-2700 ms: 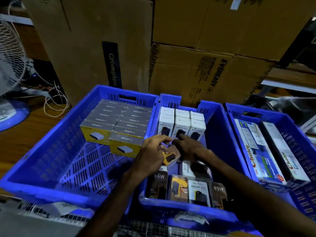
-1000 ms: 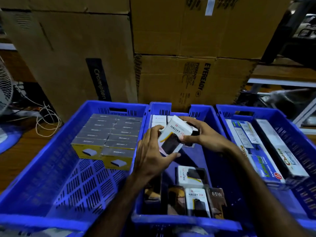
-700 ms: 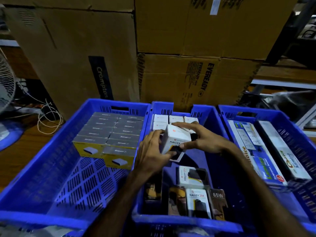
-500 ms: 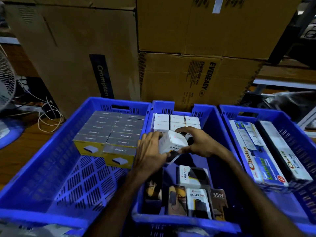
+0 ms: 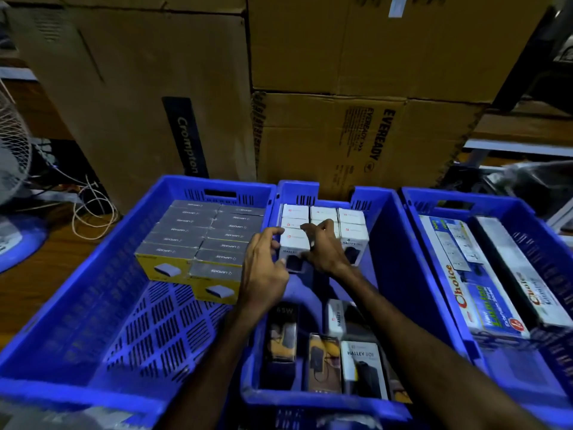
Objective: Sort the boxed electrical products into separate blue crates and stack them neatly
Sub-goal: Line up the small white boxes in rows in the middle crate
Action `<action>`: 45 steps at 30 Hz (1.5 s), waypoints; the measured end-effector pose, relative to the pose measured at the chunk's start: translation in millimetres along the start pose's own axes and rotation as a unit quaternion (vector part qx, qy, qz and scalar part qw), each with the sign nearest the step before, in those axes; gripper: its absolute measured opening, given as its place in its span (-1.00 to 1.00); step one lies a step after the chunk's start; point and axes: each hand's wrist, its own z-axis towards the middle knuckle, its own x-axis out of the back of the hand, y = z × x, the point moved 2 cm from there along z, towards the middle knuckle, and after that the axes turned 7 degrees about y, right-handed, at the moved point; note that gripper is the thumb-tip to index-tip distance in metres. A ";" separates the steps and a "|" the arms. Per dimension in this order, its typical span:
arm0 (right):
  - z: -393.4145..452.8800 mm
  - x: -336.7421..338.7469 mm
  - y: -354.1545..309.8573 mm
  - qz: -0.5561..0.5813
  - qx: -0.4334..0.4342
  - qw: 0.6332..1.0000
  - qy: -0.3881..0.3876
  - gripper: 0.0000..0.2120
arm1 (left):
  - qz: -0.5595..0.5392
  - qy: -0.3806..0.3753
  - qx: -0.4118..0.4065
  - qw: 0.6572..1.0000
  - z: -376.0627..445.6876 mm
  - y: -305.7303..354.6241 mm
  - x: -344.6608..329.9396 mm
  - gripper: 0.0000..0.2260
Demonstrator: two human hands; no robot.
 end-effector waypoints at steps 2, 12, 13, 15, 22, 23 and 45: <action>0.1 -5.7 -1.4 -0.010 0.013 1.000 0.022 -0.39 | 0.003 0.002 0.000 1.000 -0.2 0.7 -0.1 -0.49; -15.7 -29.2 10.5 -0.004 0.026 0.997 0.071 -0.59 | 0.014 -0.001 -0.016 1.000 0.5 0.1 -2.3 -0.60; -15.9 -28.4 11.2 -0.001 0.024 0.997 0.071 -0.60 | 0.014 -0.003 -0.015 1.000 0.6 -0.1 -2.4 -0.60; -17.0 -25.4 12.5 0.009 0.021 0.997 0.071 -0.61 | 0.014 -0.007 -0.013 1.000 0.4 -1.0 -3.3 -0.61; -23.3 -12.3 31.3 0.041 0.024 0.998 0.030 -0.68 | 0.032 -0.024 -0.018 0.999 -0.8 -3.6 -5.4 -0.64; -25.7 -9.9 35.3 0.037 0.015 0.999 0.025 -0.68 | 0.037 -0.027 -0.019 0.999 -1.0 -3.5 -5.6 -0.64; -15.0 12.7 106.5 0.247 -0.291 0.916 0.125 -0.59 | 0.078 -0.073 -0.048 0.993 -2.9 -9.7 -11.4 -0.73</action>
